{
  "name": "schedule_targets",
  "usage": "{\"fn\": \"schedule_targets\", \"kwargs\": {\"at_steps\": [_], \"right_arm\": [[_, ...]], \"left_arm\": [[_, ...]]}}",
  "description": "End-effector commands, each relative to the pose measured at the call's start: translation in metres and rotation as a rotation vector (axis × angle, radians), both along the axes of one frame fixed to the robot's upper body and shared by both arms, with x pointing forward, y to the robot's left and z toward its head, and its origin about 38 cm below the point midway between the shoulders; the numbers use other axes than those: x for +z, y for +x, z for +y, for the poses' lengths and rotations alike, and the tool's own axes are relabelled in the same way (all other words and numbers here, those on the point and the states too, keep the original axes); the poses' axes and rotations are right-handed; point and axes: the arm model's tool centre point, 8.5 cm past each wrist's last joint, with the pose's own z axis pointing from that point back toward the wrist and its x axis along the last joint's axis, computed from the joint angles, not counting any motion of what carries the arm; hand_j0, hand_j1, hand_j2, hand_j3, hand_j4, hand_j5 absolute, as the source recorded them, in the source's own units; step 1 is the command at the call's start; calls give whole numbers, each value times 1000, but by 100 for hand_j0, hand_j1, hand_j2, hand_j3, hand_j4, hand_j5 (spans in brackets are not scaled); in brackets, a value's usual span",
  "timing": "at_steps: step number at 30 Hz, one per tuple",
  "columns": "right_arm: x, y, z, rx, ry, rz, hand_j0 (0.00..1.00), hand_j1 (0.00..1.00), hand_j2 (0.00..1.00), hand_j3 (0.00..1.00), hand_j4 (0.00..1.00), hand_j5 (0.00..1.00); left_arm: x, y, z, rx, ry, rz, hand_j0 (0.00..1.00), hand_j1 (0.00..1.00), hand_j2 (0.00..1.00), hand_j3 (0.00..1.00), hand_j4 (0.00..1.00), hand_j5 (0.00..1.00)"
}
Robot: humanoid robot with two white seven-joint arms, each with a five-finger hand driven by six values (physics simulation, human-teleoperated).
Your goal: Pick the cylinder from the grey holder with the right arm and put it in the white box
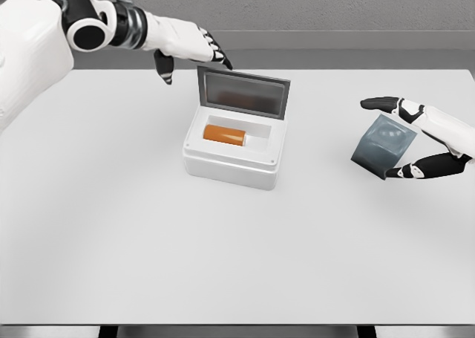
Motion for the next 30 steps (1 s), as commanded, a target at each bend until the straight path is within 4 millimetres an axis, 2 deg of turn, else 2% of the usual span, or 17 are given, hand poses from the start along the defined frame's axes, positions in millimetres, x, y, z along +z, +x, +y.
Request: {"fn": "schedule_targets", "kwargs": {"at_steps": [1, 7, 10, 12, 15, 22, 24, 25, 26, 27, 28, 29, 30], "right_arm": [[0, 0, 0, -1, 9, 2, 100, 100, 100, 100, 100, 100], [0, 0, 0, -1, 9, 2, 100, 100, 100, 100, 100, 100], [0, 0, 0, 0, 9, 3, 100, 100, 100, 100, 100, 100], [0, 0, 0, -1, 9, 2, 100, 100, 100, 100, 100, 100], [0, 0, 0, -1, 9, 2, 100, 100, 100, 100, 100, 100], [0, 0, 0, 0, 9, 3, 100, 100, 100, 100, 100, 100], [0, 0, 0, 0, 9, 3, 100, 100, 100, 100, 100, 100], [0, 0, 0, 0, 9, 3, 100, 100, 100, 100, 100, 100], [0, 0, 0, -1, 9, 2, 100, 100, 100, 100, 100, 100], [0, 0, 0, -1, 9, 2, 100, 100, 100, 100, 100, 100], [0, 0, 0, 0, 9, 3, 100, 100, 100, 100, 100, 100], [0, 0, 0, 0, 9, 3, 100, 100, 100, 100, 100, 100], [0, 0, 0, 0, 9, 3, 100, 100, 100, 100, 100, 100]], "left_arm": [[-7, -1, -2, -5, 24, 10, 100, 100, 100, 100, 100, 100], [-7, -1, -2, -11, 64, 3, 100, 100, 100, 100, 100, 100], [0, 0, 1, -7, 73, -10, 100, 100, 100, 100, 100, 100], [1, 1, 10, 7, 81, -12, 100, 100, 100, 100, 100, 100], [-1, 0, 11, 2, 103, -17, 100, 100, 100, 100, 100, 100], [9, -27, -6, -125, 116, -65, 100, 100, 100, 100, 100, 100], [13, -33, -3, -141, 120, -77, 100, 100, 100, 100, 100, 100], [17, -31, 9, -116, 116, -79, 100, 100, 100, 100, 100, 100], [28, -27, 29, -71, 99, -94, 100, 100, 100, 100, 100, 100], [41, -24, 40, -40, 63, -111, 100, 100, 100, 100, 100, 100], [46, -18, 54, 4, 10, -90, 100, 100, 100, 100, 100, 100], [40, -13, 66, 45, -21, -55, 100, 100, 100, 100, 100, 100], [23, -13, 79, 76, -29, -15, 100, 100, 100, 100, 100, 100]]}}
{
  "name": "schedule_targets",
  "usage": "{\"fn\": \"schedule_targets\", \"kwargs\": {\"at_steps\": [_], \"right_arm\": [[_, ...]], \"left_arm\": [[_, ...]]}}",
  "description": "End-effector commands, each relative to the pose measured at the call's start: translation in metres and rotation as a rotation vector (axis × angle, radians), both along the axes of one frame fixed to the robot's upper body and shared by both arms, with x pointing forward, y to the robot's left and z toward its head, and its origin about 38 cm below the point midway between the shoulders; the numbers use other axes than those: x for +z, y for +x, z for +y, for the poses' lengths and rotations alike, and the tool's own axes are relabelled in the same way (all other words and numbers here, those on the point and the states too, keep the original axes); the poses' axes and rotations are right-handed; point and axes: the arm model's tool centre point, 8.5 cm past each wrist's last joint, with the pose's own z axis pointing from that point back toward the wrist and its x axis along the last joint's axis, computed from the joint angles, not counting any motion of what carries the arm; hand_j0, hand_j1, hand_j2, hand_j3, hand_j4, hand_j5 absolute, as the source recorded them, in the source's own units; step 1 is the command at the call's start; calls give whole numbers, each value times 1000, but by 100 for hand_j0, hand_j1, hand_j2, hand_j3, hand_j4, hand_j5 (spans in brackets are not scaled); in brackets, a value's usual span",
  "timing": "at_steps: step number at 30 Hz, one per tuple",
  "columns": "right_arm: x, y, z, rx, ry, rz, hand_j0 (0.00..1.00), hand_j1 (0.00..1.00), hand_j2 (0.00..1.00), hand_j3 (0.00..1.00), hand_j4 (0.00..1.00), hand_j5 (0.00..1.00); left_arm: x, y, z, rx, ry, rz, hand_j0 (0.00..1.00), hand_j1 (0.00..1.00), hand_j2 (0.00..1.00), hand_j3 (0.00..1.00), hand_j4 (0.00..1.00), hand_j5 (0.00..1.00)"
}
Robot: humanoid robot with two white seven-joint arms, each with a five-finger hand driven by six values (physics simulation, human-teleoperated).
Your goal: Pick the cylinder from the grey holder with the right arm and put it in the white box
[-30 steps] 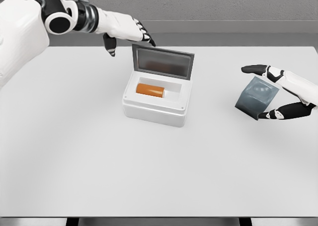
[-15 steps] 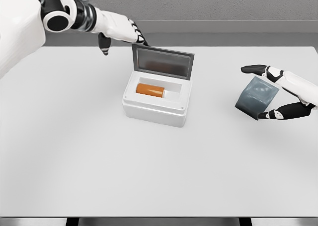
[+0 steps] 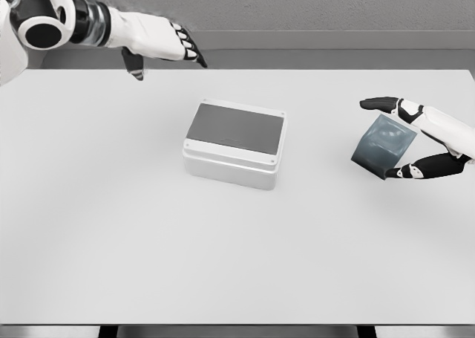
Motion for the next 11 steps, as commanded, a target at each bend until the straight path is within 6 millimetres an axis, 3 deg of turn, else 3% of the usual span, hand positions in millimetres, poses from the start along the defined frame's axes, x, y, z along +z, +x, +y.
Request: {"fn": "schedule_targets", "kwargs": {"at_steps": [1, 3, 5, 8, 11], "right_arm": [[1, 0, 0, 0, 7, 3, 100, 100, 100, 100, 100, 100], [1, 0, 0, 0, 7, 3, 100, 100, 100, 100, 100, 100], [1, 0, 0, 1, 7, 2, 100, 100, 100, 100, 100, 100], [1, 0, 0, 1, 7, 2, 100, 100, 100, 100, 100, 100], [1, 0, 0, 1, 7, 2, 100, 100, 100, 100, 100, 100]], "left_arm": [[5, 4, 46, 106, -66, 26, 100, 100, 100, 100, 100, 100], [-11, -2, 66, 141, -75, 65, 100, 100, 100, 100, 100, 100], [-40, -9, 72, 154, -70, 119, 100, 100, 100, 100, 100, 100], [-38, -11, 89, 184, -64, 115, 100, 100, 100, 100, 100, 100], [-33, -10, 91, 188, -76, 104, 100, 100, 100, 100, 100, 100]]}}
